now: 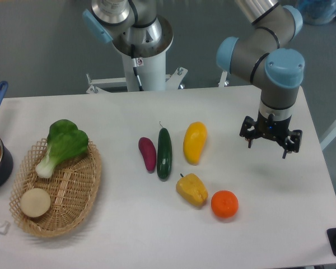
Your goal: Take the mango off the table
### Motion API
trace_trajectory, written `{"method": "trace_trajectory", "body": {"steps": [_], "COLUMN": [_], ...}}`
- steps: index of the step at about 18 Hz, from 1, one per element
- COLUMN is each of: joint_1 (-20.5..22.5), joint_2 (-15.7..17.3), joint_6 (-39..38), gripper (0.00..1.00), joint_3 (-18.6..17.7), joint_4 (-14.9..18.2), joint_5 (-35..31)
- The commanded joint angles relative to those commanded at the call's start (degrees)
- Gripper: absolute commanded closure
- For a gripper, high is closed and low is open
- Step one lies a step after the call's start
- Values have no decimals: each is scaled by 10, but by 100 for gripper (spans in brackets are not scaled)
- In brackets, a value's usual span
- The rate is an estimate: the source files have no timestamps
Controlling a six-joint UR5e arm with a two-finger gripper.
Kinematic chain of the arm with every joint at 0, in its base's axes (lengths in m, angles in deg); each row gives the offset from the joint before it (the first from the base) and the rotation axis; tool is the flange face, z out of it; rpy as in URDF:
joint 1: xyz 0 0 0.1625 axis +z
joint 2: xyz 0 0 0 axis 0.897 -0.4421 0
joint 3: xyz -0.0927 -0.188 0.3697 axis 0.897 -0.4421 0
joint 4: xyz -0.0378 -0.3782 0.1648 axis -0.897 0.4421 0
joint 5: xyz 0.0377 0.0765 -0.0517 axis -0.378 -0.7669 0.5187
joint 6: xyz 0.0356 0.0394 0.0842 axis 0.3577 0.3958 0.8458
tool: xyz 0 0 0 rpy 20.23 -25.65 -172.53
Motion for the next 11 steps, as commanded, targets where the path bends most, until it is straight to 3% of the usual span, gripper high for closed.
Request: {"method": "trace_trajectory", "body": {"steps": [7, 11], "joint_1": [-37, -61], "joint_2": [40, 49], "joint_6": [-103, -108], "gripper": [0, 0], "joint_3": [-73, -101], "joint_4": [3, 12], "joint_5": [5, 6]}}
